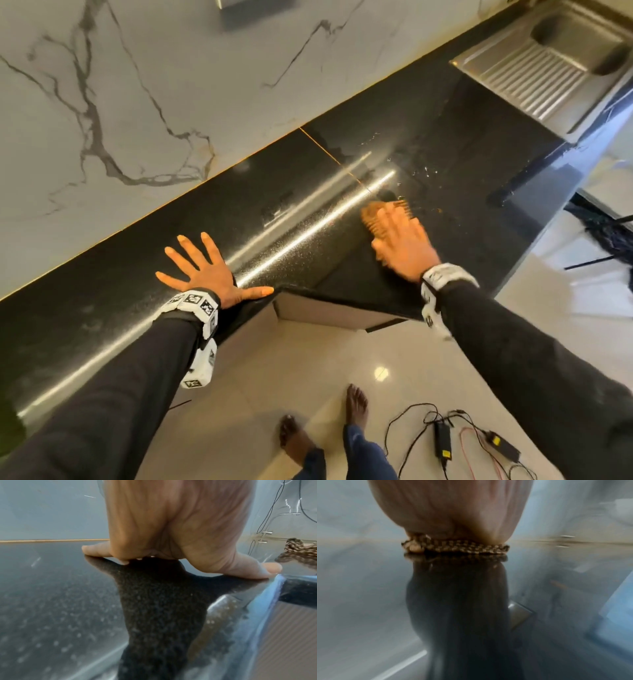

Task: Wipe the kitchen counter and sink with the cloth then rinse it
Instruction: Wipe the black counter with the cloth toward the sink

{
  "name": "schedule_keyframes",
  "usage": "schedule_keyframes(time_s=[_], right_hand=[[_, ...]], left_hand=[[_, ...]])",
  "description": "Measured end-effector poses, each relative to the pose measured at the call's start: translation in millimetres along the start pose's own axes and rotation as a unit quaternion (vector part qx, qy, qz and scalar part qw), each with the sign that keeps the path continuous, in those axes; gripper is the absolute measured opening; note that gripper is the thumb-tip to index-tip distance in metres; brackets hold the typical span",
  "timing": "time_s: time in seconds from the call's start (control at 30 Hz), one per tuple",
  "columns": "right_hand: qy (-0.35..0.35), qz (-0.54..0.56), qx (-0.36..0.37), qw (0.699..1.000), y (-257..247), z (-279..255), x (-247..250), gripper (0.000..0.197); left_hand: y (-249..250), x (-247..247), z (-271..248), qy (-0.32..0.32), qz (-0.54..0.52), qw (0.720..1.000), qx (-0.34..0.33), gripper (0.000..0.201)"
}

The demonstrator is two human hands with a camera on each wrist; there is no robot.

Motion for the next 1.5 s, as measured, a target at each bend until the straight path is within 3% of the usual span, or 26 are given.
schedule_keyframes(time_s=[0.03,0.1,0.2,0.27,0.4,0.47,0.53,0.6,0.67,0.77,0.83,0.9,0.97,1.1,1.17,1.3,1.33,1.5], right_hand=[[0.000,0.008,-0.046,0.999,8.9,10.2,2.8,0.082],[-0.005,0.010,-0.054,0.998,-10.7,-2.0,-4.5,0.087],[-0.015,-0.020,0.068,0.997,-49.6,-70.5,-36.2,0.078],[-0.016,-0.023,0.114,0.993,-36.0,-86.9,-28.1,0.075],[0.007,0.040,-0.108,0.993,41.5,-59.4,-4.6,0.074],[0.020,0.042,-0.129,0.991,27.1,-63.6,-9.7,0.077],[0.049,0.018,-0.064,0.997,-8.0,-88.4,-29.4,0.077],[0.020,0.029,0.027,0.999,-22.0,-111.5,-40.0,0.073],[0.016,-0.001,0.069,0.998,-3.8,-121.9,-38.2,0.071],[0.037,0.030,-0.037,0.998,74.0,-128.9,-23.8,0.076],[0.046,0.079,-0.135,0.987,115.3,-143.0,-20.7,0.080],[0.058,0.091,-0.184,0.977,115.7,-150.8,-19.7,0.082],[0.062,0.066,-0.148,0.985,76.8,-152.8,-26.7,0.078],[0.029,0.033,0.026,0.999,20.1,-166.4,-41.4,0.069],[0.023,0.032,0.044,0.998,51.1,-169.4,-39.0,0.069],[0.023,0.095,-0.095,0.991,139.7,-154.8,-22.9,0.073],[0.012,0.085,-0.094,0.992,151.4,-148.8,-20.7,0.074],[-0.087,-0.019,0.090,0.992,145.5,-137.8,-14.8,0.069]], left_hand=[[-0.3,-0.9,-0.1,0.001,-0.001,1.000,-0.003,0.186],[-0.9,-0.1,-4.6,0.006,-0.012,1.000,-0.005,0.185],[-4.8,-1.2,-4.9,0.005,-0.001,1.000,-0.015,0.185],[-3.1,2.7,-7.4,0.004,-0.017,1.000,-0.011,0.185],[-4.8,-4.5,-3.9,0.018,-0.004,1.000,-0.019,0.182],[-5.0,-2.7,-6.2,0.014,-0.006,1.000,-0.011,0.182],[-1.3,0.0,-5.9,0.017,0.000,1.000,0.000,0.187],[18.6,7.8,-3.8,0.023,-0.011,1.000,0.003,0.192],[56.5,9.1,-6.4,0.042,-0.001,0.998,-0.053,0.188],[121.0,-10.9,-14.3,0.030,0.040,0.988,-0.149,0.180],[146.7,-28.3,-21.7,0.026,0.058,0.985,-0.158,0.179],[158.3,-38.4,-25.2,0.036,0.058,0.989,-0.132,0.182],[162.9,-38.2,-21.0,0.064,0.055,0.990,-0.116,0.183],[179.0,-35.0,-11.7,0.116,0.016,0.989,-0.089,0.164],[181.1,-41.7,-9.1,0.164,-0.006,0.984,-0.073,0.145],[189.8,-57.6,-15.1,0.221,-0.013,0.975,-0.027,0.120],[194.5,-59.9,-16.5,0.231,-0.022,0.973,-0.005,0.116],[215.9,-56.3,-19.9,0.261,-0.052,0.961,0.072,0.102]])
Point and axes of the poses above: each hand's wrist, its own z-axis towards the middle knuckle, its own x-axis out of the back of the hand, y = z × x, the point moved 5 cm from there along z, towards the middle knuckle, and after that the axes turned 4 degrees about z, right-handed, at the moved point
